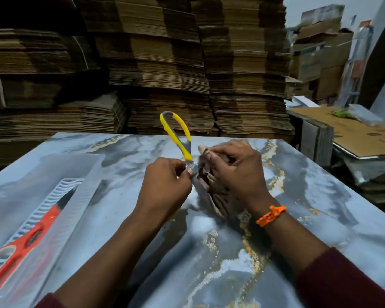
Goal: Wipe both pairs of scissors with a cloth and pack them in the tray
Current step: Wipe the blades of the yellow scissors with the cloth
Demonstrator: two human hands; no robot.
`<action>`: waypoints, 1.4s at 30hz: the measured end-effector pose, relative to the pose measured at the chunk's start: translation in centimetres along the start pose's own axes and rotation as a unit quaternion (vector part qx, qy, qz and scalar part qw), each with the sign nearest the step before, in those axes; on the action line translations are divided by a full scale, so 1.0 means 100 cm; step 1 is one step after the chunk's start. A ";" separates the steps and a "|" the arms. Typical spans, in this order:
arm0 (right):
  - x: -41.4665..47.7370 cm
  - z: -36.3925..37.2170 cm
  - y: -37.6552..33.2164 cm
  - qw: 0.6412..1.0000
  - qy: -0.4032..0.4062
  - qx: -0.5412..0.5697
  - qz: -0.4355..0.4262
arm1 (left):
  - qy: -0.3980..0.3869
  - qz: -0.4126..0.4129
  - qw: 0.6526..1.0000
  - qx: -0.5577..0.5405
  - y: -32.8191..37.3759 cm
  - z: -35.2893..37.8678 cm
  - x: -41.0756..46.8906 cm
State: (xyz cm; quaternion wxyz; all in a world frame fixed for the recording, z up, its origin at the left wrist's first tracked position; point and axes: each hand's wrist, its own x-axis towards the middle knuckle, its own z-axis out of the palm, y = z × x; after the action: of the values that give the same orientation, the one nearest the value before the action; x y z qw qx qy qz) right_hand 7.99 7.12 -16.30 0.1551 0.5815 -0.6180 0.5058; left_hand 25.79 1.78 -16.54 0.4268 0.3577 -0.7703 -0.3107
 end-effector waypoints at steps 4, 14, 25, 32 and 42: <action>-0.010 -0.005 -0.010 0.999 0.017 -0.016 -0.040 | -0.007 -0.011 1.000 -0.024 0.000 0.006 -0.001; -0.018 0.003 -0.019 0.996 -0.011 -0.036 -0.077 | -0.011 -0.043 0.997 -0.055 -0.005 0.005 0.004; 0.010 -0.025 0.067 0.981 0.071 0.012 0.182 | -0.040 -0.064 0.988 -0.137 0.006 -0.001 0.002; 0.006 -0.025 0.016 0.996 0.053 0.005 0.066 | -0.019 -0.074 0.993 -0.090 -0.003 -0.003 0.006; 0.001 -0.001 0.022 1.000 0.008 -0.002 0.028 | -0.040 -0.080 0.987 -0.131 -0.005 -0.004 0.006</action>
State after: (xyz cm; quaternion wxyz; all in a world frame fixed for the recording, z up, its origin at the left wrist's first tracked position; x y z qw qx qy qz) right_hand 6.02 6.78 -17.12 0.1469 0.5595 -0.6339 0.5133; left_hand 26.03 0.98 -16.49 0.4127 0.3461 -0.7084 -0.4561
